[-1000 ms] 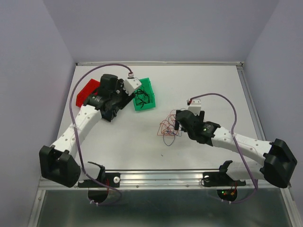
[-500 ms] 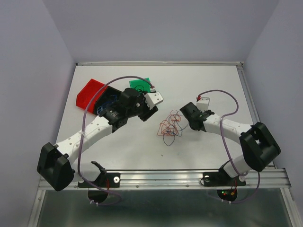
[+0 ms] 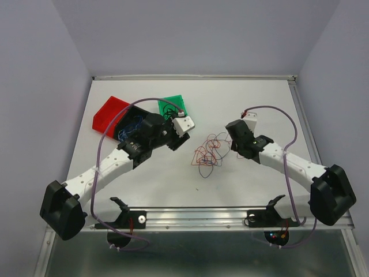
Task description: Untangle the cables
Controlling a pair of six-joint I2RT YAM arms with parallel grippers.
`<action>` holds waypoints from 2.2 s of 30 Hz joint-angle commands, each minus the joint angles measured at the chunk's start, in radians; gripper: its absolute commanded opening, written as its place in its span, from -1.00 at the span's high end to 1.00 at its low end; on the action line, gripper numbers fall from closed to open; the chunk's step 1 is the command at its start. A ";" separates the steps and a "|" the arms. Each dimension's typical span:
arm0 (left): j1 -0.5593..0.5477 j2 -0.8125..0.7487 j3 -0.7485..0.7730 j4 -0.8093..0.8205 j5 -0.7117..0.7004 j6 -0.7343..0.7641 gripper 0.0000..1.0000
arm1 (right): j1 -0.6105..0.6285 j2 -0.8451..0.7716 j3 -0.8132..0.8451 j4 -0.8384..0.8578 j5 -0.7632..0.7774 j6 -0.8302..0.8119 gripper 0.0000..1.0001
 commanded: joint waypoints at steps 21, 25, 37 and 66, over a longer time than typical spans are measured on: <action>0.101 -0.020 0.248 0.217 0.323 -0.068 -0.98 | 0.089 -0.064 0.574 0.018 -0.558 -0.261 0.99; 0.136 0.071 0.322 0.197 0.473 -0.056 -0.98 | 0.099 -0.050 0.604 0.018 -0.580 -0.296 0.99; 0.140 0.171 0.356 0.105 0.714 0.011 -0.95 | 0.103 -0.057 0.630 0.019 -0.578 -0.337 0.99; 0.169 0.229 0.649 -0.068 0.487 -0.228 1.00 | 0.103 -0.417 0.053 0.444 -0.434 -0.298 -1.00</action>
